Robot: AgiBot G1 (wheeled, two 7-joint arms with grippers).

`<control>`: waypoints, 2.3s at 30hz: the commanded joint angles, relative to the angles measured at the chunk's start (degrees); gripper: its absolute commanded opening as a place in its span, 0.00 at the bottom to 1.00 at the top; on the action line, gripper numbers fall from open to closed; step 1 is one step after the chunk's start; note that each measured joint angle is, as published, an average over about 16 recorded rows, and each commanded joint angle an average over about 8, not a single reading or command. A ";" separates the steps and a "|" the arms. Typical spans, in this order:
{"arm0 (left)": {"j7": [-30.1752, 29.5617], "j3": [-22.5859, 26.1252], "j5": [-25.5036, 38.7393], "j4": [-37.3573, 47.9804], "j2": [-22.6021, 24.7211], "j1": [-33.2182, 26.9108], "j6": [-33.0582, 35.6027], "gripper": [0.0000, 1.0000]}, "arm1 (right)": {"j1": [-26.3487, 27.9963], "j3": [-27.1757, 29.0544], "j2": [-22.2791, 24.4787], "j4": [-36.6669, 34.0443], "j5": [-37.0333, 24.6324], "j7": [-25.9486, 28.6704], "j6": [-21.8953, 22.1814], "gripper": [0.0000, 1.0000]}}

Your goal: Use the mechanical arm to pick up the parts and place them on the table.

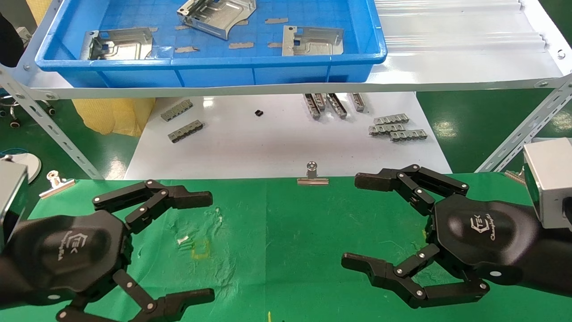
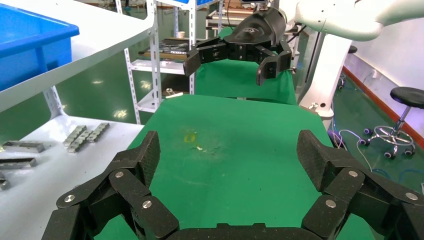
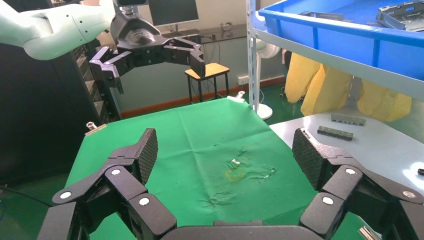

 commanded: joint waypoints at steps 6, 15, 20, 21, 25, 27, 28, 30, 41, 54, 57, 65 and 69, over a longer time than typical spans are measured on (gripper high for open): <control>0.00 0.00 0.00 0.00 0.00 0.00 0.00 1.00 | 0.00 0.00 0.00 0.00 0.00 0.00 0.00 0.00; 0.00 0.00 0.00 0.00 0.00 0.00 0.00 1.00 | 0.00 0.00 0.00 0.00 0.00 0.00 0.00 0.00; 0.00 0.00 0.00 0.00 0.00 0.00 0.00 1.00 | 0.00 0.00 0.00 0.00 0.00 0.00 0.00 0.00; 0.00 0.00 0.00 0.00 0.00 0.00 0.00 1.00 | 0.00 0.00 0.00 0.00 0.00 0.00 0.00 0.00; 0.00 0.00 0.00 0.00 0.00 0.00 0.00 1.00 | 0.00 0.00 0.00 0.00 0.00 0.00 0.00 0.00; 0.00 0.00 0.00 0.00 0.00 0.00 0.00 1.00 | 0.00 0.00 0.00 0.00 0.00 0.00 0.00 0.00; 0.00 0.00 -0.01 -0.02 -0.01 0.02 0.01 1.00 | 0.00 0.00 0.00 0.00 0.00 0.00 0.00 0.00; 0.00 -0.01 -0.02 -0.02 -0.01 0.01 0.00 1.00 | 0.00 0.00 0.00 0.00 0.00 0.00 0.00 0.00; -3.13 0.80 8.71 0.97 1.17 -11.25 -7.93 1.00 | 0.00 0.00 0.00 0.00 0.00 0.00 0.00 0.00; -9.67 13.32 35.08 35.35 23.74 -46.73 -22.34 1.00 | 0.00 0.00 0.00 0.00 0.00 0.00 0.00 0.00; -8.58 15.22 39.67 46.53 29.85 -52.34 -29.34 1.00 | 0.00 0.00 0.00 0.00 0.00 0.00 0.00 0.00; -7.37 18.00 46.02 65.01 40.41 -58.64 -45.36 0.44 | 0.00 0.00 0.00 0.00 0.00 0.00 0.00 0.00; -8.10 18.86 47.12 68.40 42.06 -59.12 -47.27 0.00 | 0.00 0.00 0.00 0.00 0.00 0.00 0.00 0.00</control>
